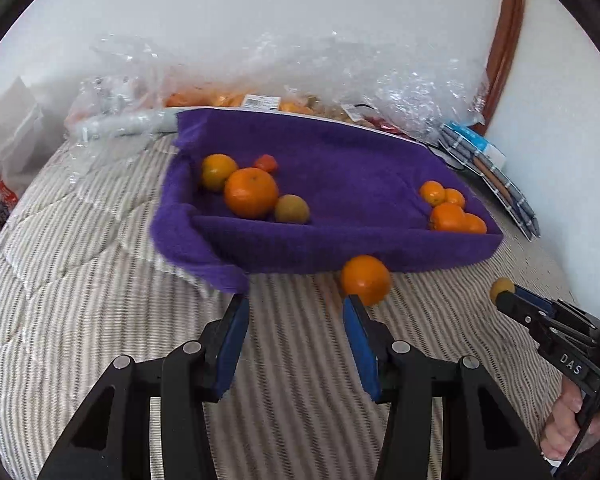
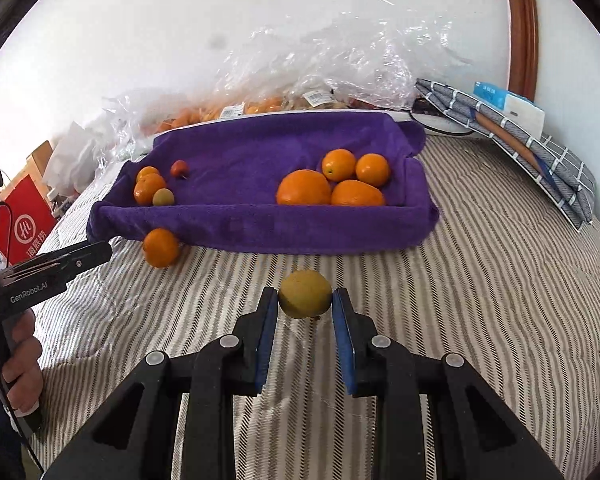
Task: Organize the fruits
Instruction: 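Grasp a yellow-green fruit with the right gripper while the left gripper grasps an orange, then carry both fruits onto the purple towel and open both grippers to release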
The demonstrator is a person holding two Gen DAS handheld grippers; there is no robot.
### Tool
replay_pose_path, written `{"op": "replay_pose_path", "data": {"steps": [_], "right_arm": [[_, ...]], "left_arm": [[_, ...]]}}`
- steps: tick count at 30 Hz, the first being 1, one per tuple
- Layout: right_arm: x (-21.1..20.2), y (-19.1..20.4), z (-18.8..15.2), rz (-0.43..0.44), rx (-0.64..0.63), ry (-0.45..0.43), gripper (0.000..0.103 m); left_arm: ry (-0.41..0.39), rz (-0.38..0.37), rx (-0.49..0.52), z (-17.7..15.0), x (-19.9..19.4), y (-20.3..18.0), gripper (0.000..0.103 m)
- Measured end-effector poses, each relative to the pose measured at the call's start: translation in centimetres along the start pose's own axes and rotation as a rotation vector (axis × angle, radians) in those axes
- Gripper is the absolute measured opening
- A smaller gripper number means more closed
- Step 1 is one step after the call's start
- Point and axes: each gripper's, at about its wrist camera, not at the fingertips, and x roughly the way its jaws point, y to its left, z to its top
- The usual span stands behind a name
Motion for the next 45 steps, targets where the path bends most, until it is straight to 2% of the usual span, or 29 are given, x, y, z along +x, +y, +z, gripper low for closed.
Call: {"op": "replay_pose_path", "data": {"steps": [4,7,10,12,13,16,19,26,42,45], "right_arm": [[-0.4,-1.6,-0.2,-0.008,0.046,-0.015,0.028],[-0.5,-1.8,-0.1,-0.043,0.037,-0.028,0.028],[-0.4,-1.8,0.0,-0.025,0.037,-0.028,0.028],[-0.3,-1.9,0.0,-0.009,0.040,-0.026,0.028],[-0.2,-2.1,0.0,0.000,0.045,-0.019,0.028],[0.4,-2.1,0.0,0.006,0.057,0.010,0.028],[0.4,-2.0,-0.1,0.006,0.053,0.010,0.028],[-0.1,-3.0,-0.2,0.020,0.109,-0.015,0.028],[-0.6,-3.6,-0.3,0.050,0.148,-0.041,0.028],[-0.8,-3.3,-0.2,0.038,0.133,-0.053,0.028]], "left_arm": [[0.041,-0.049,-0.002,1.0,1.8,-1.9,0.046],[0.041,-0.057,-0.035,1.7,2.8,-2.3,0.046],[0.071,-0.053,-0.035,1.9,3.9,-2.7,0.044],[0.059,-0.050,-0.024,1.8,4.0,-3.1,0.040],[0.058,-0.049,-0.018,1.8,4.0,-3.3,0.032],[0.050,-0.078,-0.021,1.6,3.9,-3.1,0.031],[-0.012,-0.132,-0.058,1.3,2.7,-2.4,0.031],[-0.103,-0.105,-0.074,1.1,1.1,-2.3,0.031],[-0.159,-0.070,-0.074,1.3,-0.1,-2.3,0.031],[-0.168,-0.032,-0.066,1.3,-0.2,-2.4,0.031]]}}
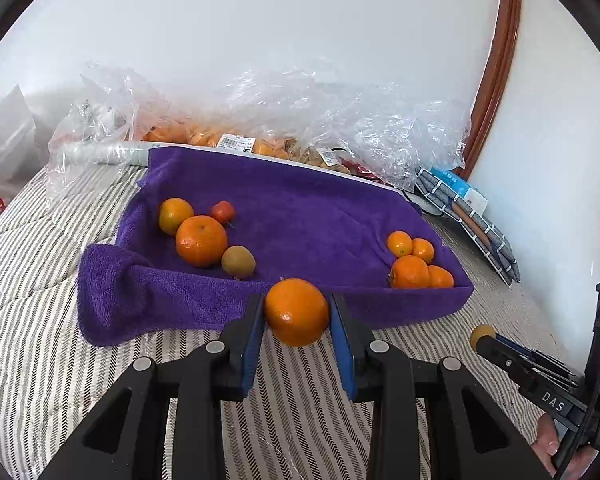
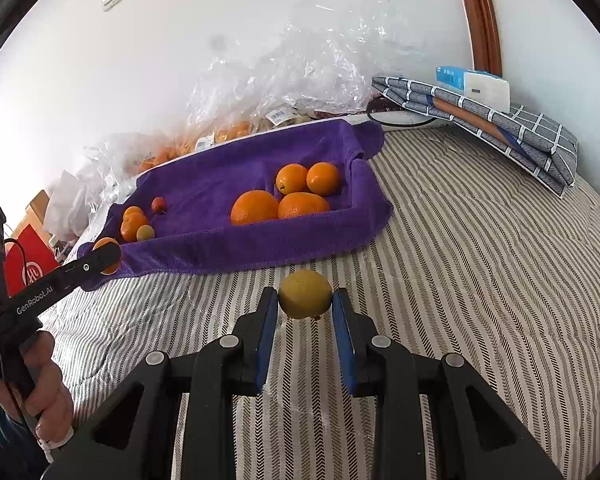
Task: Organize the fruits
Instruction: 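Carry both fruits onto the purple towel and open both grippers to release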
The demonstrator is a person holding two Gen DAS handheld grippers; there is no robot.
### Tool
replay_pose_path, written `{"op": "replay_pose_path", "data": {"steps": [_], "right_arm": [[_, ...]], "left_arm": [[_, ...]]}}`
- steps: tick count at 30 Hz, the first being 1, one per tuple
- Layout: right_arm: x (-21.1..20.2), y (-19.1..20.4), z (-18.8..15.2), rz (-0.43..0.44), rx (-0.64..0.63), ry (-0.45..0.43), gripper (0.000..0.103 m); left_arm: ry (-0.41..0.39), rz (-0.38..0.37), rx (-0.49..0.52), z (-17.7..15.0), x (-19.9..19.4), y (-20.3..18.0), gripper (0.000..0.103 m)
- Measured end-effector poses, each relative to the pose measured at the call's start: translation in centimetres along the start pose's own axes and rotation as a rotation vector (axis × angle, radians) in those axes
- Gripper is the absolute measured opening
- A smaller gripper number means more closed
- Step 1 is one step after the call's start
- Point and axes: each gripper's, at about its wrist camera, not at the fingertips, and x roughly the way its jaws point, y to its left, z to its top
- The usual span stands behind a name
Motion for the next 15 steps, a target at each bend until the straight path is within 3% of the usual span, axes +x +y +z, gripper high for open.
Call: {"op": "replay_pose_path", "data": {"steps": [7,11,15], "right_arm": [[-0.6,1.2,1.0,0.036,-0.025,-0.003,0.028],[-0.9,1.9,2.5,0.026,-0.052,-0.030,0.028],[-0.9,1.9,4.5,0.032,-0.040,-0.062,0.028]], "left_arm": [[-0.017,0.008,0.003,0.2,-0.5,-0.1,0.031],[-0.034,0.068,-0.001,0.4,-0.6,0.3,0.031],[-0.032,0.080,-0.048,1.2,-0.5,1.3,0.031]]}}
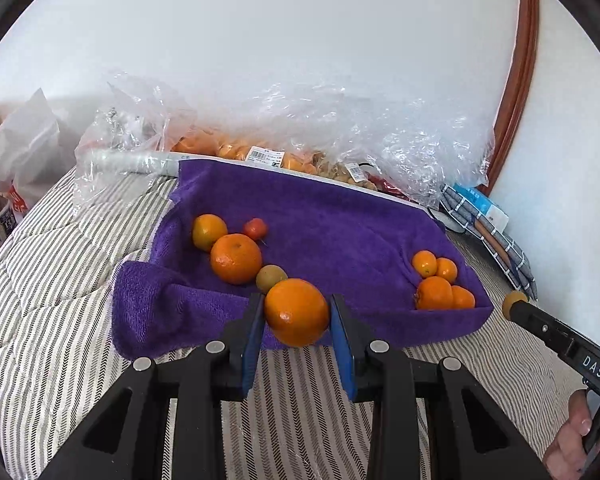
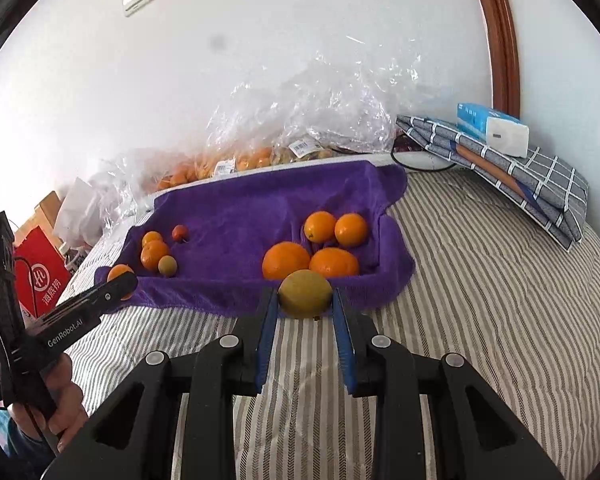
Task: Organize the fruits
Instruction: 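Carry both fruits onto the purple towel and open both grippers to release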
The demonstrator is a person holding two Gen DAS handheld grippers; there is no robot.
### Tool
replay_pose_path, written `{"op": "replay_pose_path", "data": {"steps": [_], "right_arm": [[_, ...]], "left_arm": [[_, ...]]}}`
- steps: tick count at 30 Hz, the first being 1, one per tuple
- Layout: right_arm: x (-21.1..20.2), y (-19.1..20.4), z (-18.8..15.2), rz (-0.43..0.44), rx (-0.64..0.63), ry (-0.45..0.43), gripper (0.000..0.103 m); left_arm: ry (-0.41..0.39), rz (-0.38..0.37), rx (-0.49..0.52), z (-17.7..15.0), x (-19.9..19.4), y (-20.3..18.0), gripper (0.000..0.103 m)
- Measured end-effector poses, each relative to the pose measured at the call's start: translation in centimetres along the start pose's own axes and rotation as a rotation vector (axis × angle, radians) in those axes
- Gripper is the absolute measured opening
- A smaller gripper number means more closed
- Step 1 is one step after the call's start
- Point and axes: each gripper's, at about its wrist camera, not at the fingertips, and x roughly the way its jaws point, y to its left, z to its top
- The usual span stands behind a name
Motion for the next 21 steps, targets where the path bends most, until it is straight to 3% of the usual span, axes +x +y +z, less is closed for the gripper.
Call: {"op": "replay_pose_path", "data": {"steps": [13,21], "right_arm": [[4.6,-0.2,4.0,0.024,-0.001,-0.004,0.028],[8.7,-0.7,3.9,-0.024,0.013,0.032,0.028]], "left_arm": [[-0.036,0.092,0.008,5.1,1.5,2.9,0.031],[0.022,0.127,-0.039,4.7,4.3,5.0,0.031]]}}
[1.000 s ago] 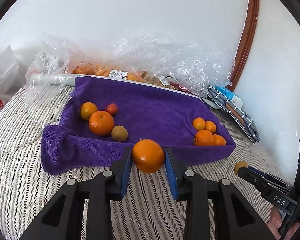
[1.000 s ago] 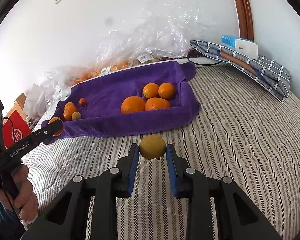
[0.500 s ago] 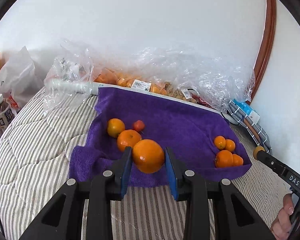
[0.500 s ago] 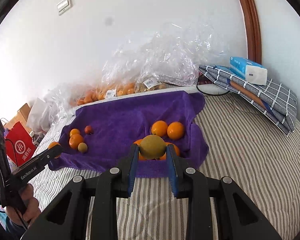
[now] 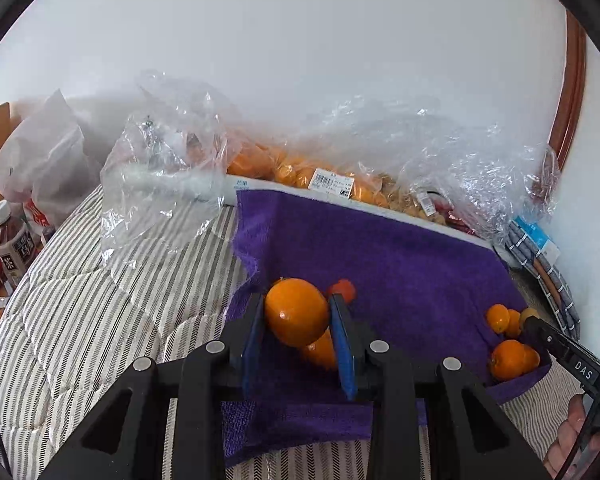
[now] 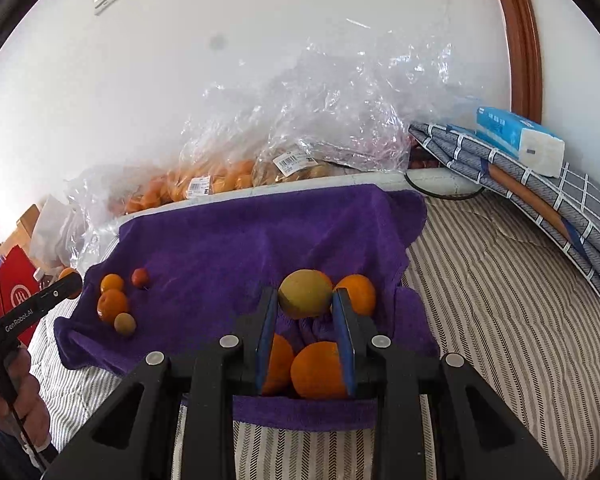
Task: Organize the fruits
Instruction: 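Carry both fruits onto the purple towel and open both grippers to release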
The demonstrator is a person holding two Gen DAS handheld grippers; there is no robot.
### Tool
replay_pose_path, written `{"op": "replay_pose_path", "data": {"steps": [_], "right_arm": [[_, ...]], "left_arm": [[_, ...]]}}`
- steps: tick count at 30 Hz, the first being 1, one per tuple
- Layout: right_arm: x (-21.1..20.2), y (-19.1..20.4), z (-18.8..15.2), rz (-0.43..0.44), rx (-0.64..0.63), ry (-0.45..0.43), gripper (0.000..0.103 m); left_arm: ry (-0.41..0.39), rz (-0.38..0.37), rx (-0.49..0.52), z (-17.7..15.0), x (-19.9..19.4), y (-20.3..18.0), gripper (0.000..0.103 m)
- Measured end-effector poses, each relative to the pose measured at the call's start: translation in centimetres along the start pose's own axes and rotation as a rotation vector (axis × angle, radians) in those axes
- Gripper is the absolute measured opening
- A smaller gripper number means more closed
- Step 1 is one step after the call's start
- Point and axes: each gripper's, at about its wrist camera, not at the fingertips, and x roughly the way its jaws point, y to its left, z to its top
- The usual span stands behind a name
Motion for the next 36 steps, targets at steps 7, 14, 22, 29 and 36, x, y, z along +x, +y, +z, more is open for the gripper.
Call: {"op": "replay_pose_path", "data": {"steps": [7,14,22,29,36], "right_arm": [[1.2,0.2,-0.6,-0.013,-0.018,0.022,0.028],[1.2,0.1,-0.5,-0.011,-0.001,0.017,0.028],[1.3,0.2,-0.6,-0.027,-0.002,0.027,0.028],[1.3,-0.2,-0.7,-0.034,0.014,0.027,0.033],[0.4,-0.1,-0.7,-0.051,0.005,-0.022,0.059]], "left_arm": [[0.012,-0.007,0.014,-0.3,0.4,-0.6,0.031],[0.033,-0.014,-0.014,-0.3,1.2,-0.4,0.031],[0.035,-0.020,-0.031,-0.4,1.6,-0.2,0.031],[0.044,-0.040,-0.024,-0.6,1.7,-0.4,0.037],[0.015,-0.013,0.043,-0.8,1.1,-1.5,0.060]]}}
